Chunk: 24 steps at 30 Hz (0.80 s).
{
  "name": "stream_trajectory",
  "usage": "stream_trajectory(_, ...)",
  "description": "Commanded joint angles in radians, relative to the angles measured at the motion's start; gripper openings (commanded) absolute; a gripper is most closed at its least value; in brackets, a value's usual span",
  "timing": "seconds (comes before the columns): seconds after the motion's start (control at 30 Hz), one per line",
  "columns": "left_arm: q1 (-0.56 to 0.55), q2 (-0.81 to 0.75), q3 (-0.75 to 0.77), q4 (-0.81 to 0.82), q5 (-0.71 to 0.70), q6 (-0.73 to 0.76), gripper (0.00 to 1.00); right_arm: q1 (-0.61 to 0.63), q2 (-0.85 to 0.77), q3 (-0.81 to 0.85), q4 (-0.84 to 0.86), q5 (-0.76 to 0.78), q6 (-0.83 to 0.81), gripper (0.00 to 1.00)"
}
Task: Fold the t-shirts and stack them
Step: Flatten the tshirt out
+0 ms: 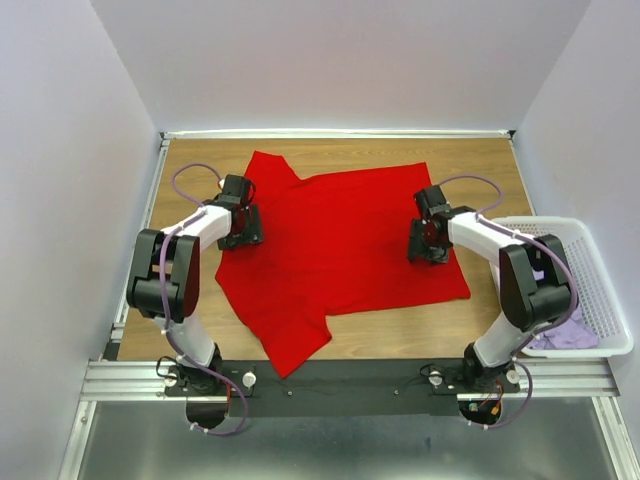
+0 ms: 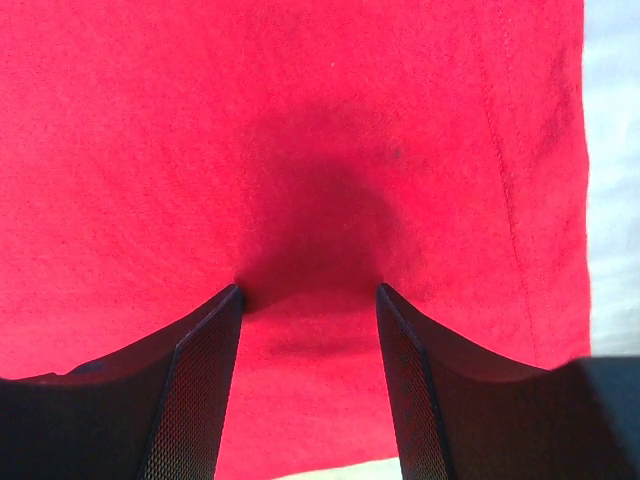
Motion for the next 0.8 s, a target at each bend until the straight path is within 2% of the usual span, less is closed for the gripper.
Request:
stream_trajectory(0.0,0.011,-0.009,-0.120,-0.097,0.018,-0.004,0.78,0.001,-0.068,-0.089,-0.064,-0.025,0.044,0.63)
stream_trajectory(0.2,0.027,-0.100,-0.097,-0.167,-0.016,-0.004,0.79,0.001,-0.171,-0.104,-0.132,-0.051,0.043,0.64)
stream_trajectory(0.4,0.013,-0.068,0.231,-0.226,-0.062,-0.014,0.79,0.001,-0.196,0.056,-0.141,-0.059,-0.025,0.64)
stream_trajectory(0.43,0.008,-0.052,0.324,-0.223,-0.071,-0.014,0.79,0.001,-0.193,0.071,-0.139,-0.063,-0.026,0.64)
stream_trajectory(0.63,-0.030,0.167,0.686,-0.223,-0.108,-0.019,0.78,0.001,-0.160,0.098,-0.127,-0.120,-0.057,0.68)
stream_trajectory(0.77,-0.055,0.363,0.898,-0.264,-0.138,-0.017,0.76,0.001,-0.170,0.076,-0.118,-0.145,-0.071,0.76)
